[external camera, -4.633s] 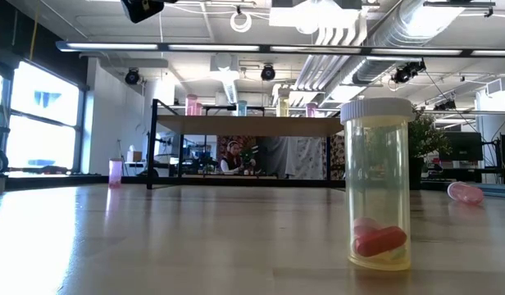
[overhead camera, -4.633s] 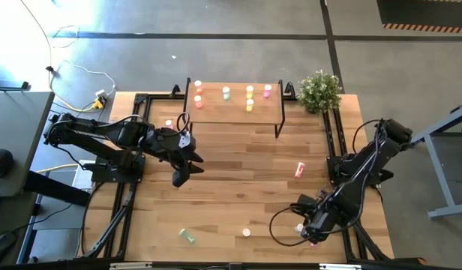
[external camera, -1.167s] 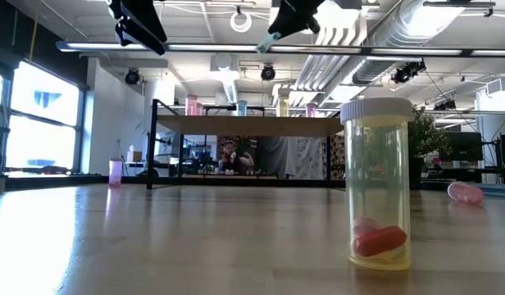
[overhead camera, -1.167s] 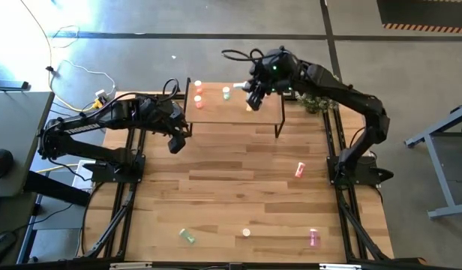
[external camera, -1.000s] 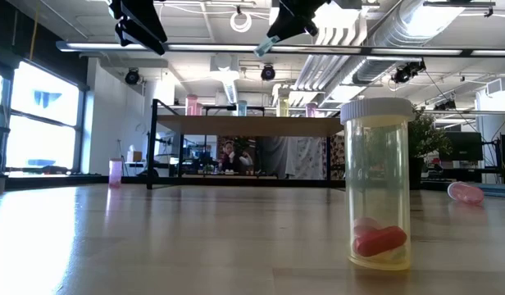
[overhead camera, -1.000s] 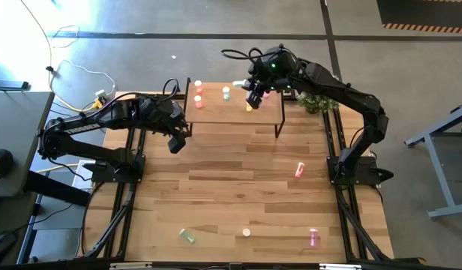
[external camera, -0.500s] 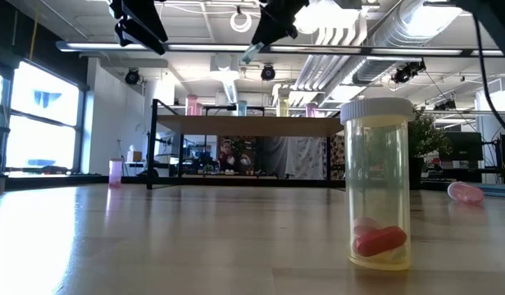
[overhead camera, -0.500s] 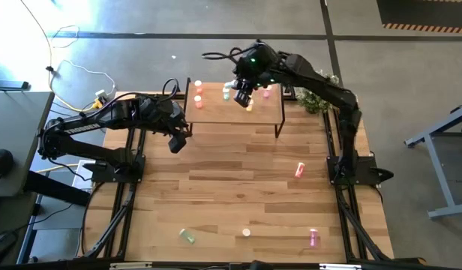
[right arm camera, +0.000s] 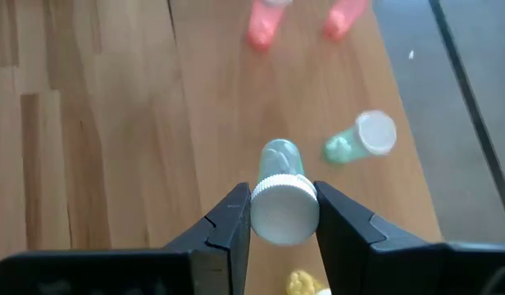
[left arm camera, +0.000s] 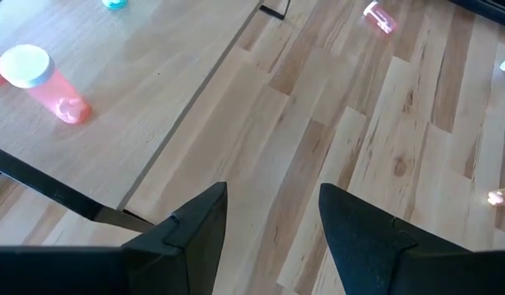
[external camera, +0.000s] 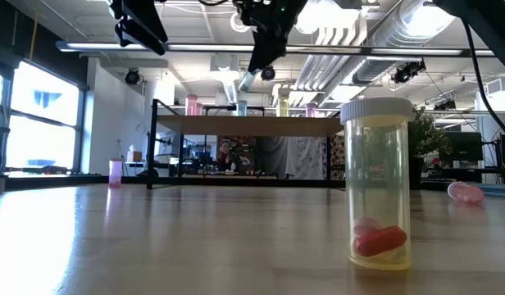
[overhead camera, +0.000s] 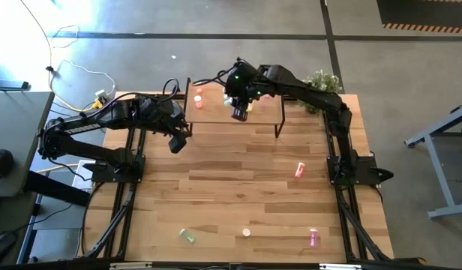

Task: Pick and place medicine bottles onto shelf by color
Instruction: Put the right blue pill bottle on the shelf aligned with the other blue pill bottle

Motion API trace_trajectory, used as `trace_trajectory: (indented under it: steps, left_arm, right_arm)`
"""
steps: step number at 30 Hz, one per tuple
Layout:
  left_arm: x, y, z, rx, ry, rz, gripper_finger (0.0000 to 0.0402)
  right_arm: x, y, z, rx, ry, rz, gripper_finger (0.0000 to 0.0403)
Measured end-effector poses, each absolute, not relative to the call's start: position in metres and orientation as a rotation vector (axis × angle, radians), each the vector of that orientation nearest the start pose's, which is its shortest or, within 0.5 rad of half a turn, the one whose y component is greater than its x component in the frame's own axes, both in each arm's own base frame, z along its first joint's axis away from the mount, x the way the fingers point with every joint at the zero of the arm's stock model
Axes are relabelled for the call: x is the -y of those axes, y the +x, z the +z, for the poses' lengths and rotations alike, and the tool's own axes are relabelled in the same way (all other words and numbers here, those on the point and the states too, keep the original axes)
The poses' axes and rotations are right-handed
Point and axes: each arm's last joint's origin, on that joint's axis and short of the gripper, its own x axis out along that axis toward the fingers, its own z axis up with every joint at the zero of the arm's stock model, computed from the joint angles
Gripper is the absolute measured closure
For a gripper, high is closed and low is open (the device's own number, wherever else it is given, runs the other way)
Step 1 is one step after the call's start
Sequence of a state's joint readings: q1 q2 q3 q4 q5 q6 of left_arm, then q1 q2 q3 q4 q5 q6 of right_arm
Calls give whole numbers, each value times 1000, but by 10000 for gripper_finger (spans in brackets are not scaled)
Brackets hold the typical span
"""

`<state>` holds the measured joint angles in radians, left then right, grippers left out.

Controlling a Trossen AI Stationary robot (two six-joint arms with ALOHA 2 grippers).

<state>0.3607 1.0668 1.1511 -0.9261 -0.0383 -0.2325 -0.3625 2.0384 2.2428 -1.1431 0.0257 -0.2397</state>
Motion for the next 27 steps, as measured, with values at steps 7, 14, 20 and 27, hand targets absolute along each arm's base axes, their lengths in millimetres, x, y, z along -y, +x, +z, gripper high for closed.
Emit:
trace_trajectory:
  steps: [7, 14, 20, 27]
  left_arm:
    - [-73, 190, 345, -753, -298, 479, 218]
    - [-82, 211, 344, -690, -155, 461, 218]
    - [-89, 225, 334, -741, -69, 475, 218]
    - [-95, 241, 328, -710, -44, 470, 218]
  right_arm:
    - [144, 400, 368, -965, -107, -190, 304]
    - [143, 400, 368, -970, -110, -174, 304]
    - [134, 398, 378, -918, -47, -25, 304]
    - [124, 398, 393, -846, -33, 78, 304]
